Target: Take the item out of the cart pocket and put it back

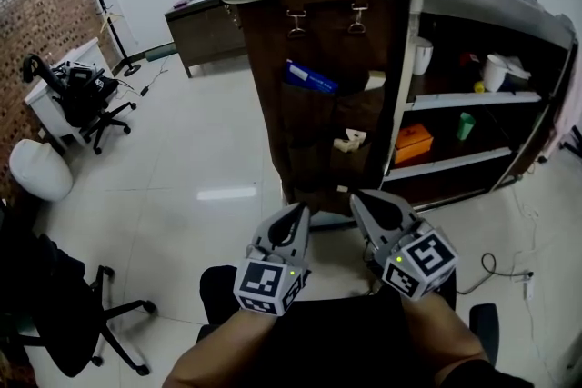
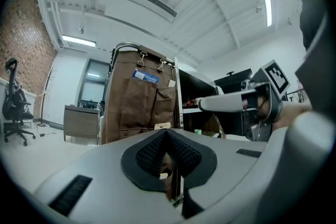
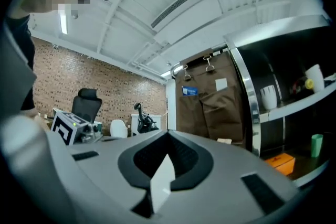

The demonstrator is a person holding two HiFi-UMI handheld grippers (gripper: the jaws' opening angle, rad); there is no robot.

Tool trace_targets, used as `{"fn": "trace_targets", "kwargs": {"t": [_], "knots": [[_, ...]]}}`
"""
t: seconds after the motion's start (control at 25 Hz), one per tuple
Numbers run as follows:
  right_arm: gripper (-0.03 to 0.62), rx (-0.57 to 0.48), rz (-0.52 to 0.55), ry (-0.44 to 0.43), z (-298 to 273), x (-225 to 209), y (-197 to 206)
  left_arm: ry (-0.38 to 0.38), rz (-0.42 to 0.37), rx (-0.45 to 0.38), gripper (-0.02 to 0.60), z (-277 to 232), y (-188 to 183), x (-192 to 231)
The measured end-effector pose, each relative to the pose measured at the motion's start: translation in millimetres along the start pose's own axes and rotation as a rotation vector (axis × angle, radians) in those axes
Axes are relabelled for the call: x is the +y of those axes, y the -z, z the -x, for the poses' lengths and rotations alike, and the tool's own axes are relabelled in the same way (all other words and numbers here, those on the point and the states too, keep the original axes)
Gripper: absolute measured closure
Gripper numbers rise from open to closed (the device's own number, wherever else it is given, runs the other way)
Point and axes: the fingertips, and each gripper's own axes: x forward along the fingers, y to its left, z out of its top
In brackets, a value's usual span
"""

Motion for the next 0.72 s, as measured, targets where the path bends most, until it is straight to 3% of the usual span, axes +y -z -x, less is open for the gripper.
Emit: {"fn": "trace_targets", "kwargs": {"t": [0.24, 0.72], "knots": [[0.591, 0.069, -0.052, -0.007, 0.0, 4.7, 47.0, 0.003, -0.015, 0.000, 0.581, -0.3, -0.8, 0.7], [0.589, 0.051, -0.064, -0.008, 3.8, 4.9, 42.5, 0.011, -0.032, 0.000, 0.581, 2.1, -1.7, -3.1]]}}
